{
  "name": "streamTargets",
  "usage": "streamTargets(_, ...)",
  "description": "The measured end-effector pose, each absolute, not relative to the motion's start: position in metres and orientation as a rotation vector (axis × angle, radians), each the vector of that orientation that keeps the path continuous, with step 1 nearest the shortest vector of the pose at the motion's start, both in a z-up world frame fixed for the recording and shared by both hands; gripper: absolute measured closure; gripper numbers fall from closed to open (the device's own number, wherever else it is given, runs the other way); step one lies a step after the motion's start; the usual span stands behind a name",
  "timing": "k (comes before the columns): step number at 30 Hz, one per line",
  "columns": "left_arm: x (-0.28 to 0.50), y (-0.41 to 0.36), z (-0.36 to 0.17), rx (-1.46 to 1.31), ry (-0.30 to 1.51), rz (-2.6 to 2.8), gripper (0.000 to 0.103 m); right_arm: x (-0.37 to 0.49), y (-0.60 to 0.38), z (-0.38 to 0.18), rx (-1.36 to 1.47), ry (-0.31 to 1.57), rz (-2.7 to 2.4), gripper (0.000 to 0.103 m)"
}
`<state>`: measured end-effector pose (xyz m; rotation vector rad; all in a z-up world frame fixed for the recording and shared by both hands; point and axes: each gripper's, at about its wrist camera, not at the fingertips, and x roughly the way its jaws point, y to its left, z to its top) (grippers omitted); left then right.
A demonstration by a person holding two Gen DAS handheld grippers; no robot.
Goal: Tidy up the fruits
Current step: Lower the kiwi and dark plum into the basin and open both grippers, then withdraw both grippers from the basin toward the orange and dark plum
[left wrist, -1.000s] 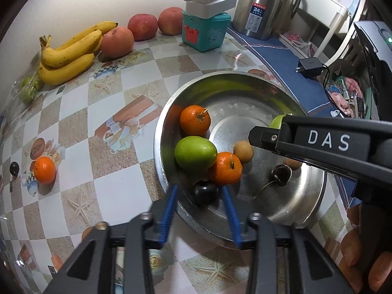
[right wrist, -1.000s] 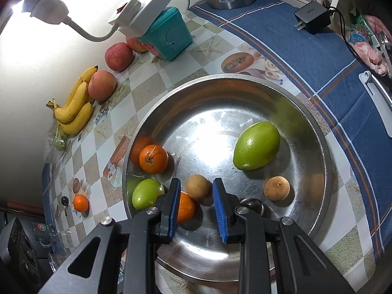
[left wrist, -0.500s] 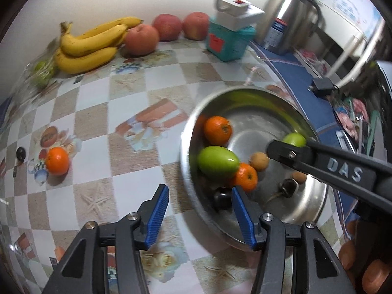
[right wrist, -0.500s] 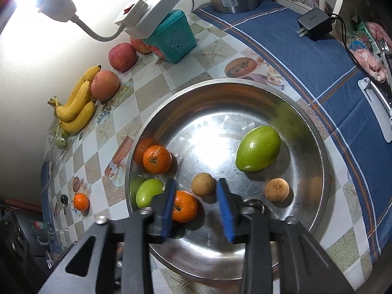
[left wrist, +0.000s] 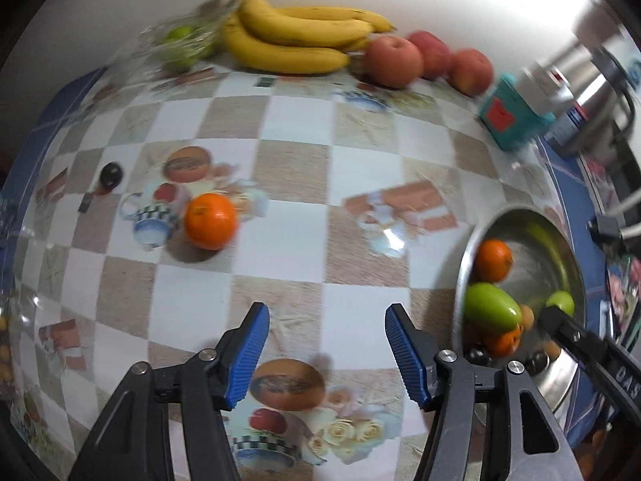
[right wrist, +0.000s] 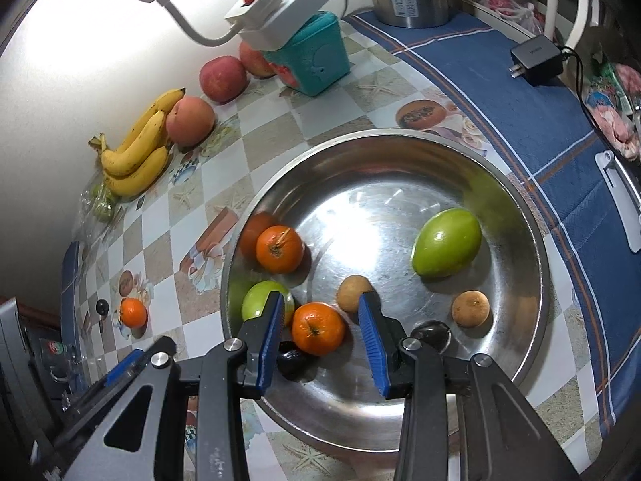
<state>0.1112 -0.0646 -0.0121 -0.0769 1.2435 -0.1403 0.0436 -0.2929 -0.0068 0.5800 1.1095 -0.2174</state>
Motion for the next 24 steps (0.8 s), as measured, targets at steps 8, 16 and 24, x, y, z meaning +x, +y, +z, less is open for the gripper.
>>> streamTargets(8,0.117,-0.039,-0.014,-0.155,1.264,-0.075,0.037,0.046,-0.283,-0.004,0.550,1.112,-0.196,0.064)
streamTargets(16,0.115,-0.037,-0.018,-0.127,1.263,-0.022,0.011,0.048,-0.280,-0.006,0.536,1.120,-0.195,0.040)
streamTargets(24,0.115,-0.028,-0.022,-0.141,1.279,0.052,0.000,0.051,-0.276,-0.010,0.510,1.132,-0.187,0.021)
